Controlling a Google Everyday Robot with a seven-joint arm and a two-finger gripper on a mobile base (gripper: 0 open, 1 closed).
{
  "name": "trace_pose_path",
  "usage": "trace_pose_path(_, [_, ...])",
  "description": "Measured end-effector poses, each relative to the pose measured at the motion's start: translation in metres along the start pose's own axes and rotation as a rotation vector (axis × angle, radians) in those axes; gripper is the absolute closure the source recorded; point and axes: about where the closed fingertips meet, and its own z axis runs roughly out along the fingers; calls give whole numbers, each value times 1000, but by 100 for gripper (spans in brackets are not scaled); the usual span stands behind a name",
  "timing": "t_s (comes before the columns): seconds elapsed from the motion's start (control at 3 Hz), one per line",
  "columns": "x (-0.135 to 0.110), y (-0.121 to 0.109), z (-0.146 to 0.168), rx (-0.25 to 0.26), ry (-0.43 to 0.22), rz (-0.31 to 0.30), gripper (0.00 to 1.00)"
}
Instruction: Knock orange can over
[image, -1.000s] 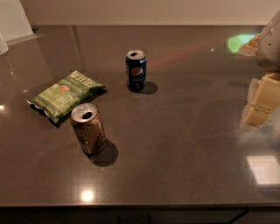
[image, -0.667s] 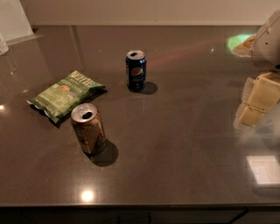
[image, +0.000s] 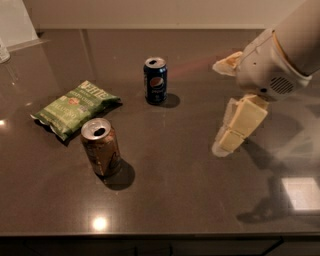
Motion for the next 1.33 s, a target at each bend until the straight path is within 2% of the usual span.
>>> trace_pose_path(0.33, [-39, 7, 33, -11, -98, -47, 0])
trace_pose_path(1.0, [-103, 24, 95, -55, -292, -75, 0])
trace_pose_path(1.33, [-127, 32, 120, -91, -340, -78, 0])
